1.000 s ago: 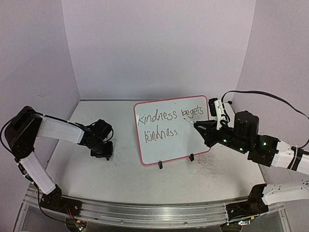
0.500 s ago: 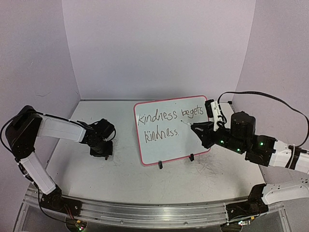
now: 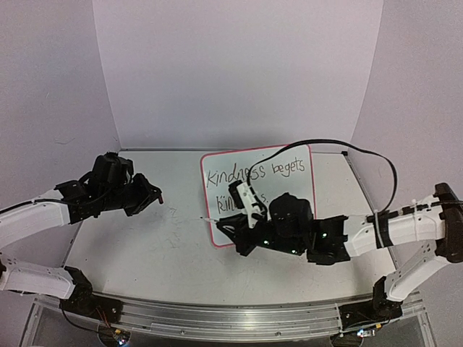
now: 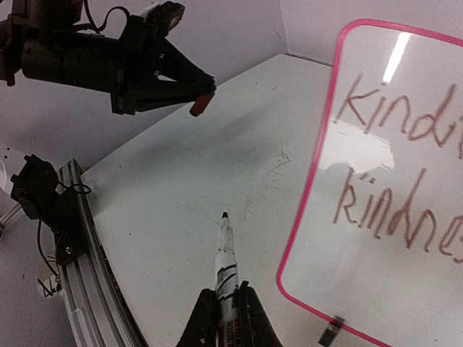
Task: Write a sentence on the whiteboard
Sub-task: Insert the whiteboard marker without the cap into the pen cap.
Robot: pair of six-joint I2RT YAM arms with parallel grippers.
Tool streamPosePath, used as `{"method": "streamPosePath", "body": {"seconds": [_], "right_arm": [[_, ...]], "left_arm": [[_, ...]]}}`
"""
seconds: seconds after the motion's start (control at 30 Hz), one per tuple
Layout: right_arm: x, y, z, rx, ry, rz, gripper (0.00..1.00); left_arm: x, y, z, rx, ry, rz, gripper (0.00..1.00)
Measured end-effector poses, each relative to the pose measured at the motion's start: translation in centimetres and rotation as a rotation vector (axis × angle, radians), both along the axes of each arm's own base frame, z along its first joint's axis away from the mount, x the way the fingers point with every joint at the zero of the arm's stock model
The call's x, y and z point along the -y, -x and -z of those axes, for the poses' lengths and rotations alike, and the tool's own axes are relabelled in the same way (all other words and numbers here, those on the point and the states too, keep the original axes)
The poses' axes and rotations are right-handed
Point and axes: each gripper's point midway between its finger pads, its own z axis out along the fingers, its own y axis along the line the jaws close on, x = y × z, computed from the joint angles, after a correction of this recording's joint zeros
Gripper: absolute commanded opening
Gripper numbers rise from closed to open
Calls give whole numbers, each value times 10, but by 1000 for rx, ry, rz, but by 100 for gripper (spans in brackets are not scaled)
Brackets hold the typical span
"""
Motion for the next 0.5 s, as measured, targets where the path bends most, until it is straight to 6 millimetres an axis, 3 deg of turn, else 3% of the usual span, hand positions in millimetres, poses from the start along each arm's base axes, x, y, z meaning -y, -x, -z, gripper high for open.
{"method": "streamPosePath", "body": {"seconds": [0.1, 0.27, 0.37, 0.5], "right_arm": [[-42, 11, -11, 26, -53, -11, 0], [-95, 19, -26, 75, -119, 26, 0], [-111, 18, -29, 105, -131, 72, 0], [-116, 8, -32, 136, -133, 153, 0]], "left_arm": [[-4, 8, -10, -14, 101, -44, 0], [-9, 14, -28, -15, 240, -105, 0], [-12, 18, -34, -20, 315, -138, 0], [-19, 23, -33, -32, 374, -181, 0]]}}
